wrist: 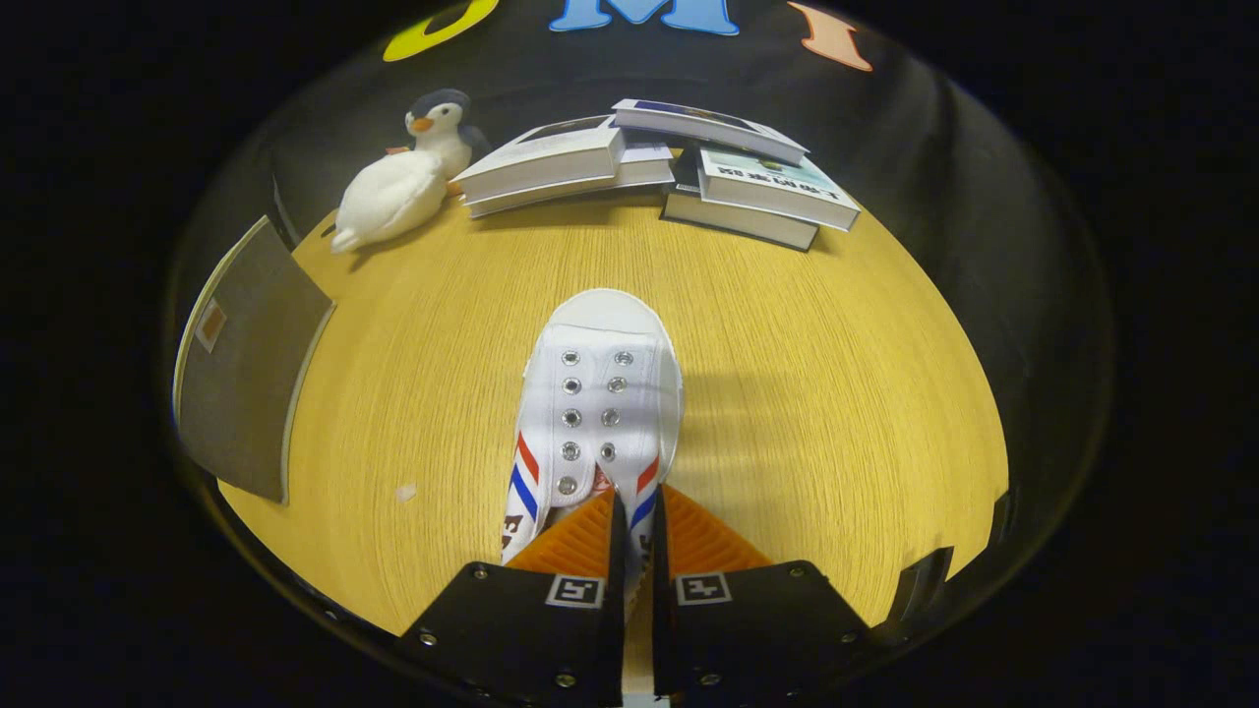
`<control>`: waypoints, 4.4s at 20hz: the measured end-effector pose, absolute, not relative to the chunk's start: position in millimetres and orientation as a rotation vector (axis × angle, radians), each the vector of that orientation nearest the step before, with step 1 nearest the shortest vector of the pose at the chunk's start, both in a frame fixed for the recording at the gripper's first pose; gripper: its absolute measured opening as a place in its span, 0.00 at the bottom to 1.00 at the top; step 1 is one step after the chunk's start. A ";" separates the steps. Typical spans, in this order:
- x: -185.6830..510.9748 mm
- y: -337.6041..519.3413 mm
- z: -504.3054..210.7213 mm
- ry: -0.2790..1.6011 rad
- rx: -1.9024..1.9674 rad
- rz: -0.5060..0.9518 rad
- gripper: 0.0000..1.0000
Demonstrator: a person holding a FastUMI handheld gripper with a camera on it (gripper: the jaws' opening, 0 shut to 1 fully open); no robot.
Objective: Open the storage box then place both shoes into the box .Put the left shoe in first, then the right shoe, with the right side of both shoes facing outward in a uniform manner.
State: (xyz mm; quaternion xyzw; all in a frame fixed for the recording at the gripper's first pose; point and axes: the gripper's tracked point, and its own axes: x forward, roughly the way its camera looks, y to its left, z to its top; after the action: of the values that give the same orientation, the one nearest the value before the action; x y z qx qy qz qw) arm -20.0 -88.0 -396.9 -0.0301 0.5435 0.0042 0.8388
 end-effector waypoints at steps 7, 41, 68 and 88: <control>-18.9 -70.0 -384.9 1.158 0.087 -0.015 0.00; 15.1 200.4 -201.2 1.029 0.207 0.321 0.00; 6.8 277.8 -226.1 1.005 0.207 0.377 0.46; 32.4 108.3 -10.7 0.273 -0.079 0.214 0.98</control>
State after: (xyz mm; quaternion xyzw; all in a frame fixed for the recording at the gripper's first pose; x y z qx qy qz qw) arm 32.4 108.3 -10.7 -0.0392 0.1359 0.1066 0.9842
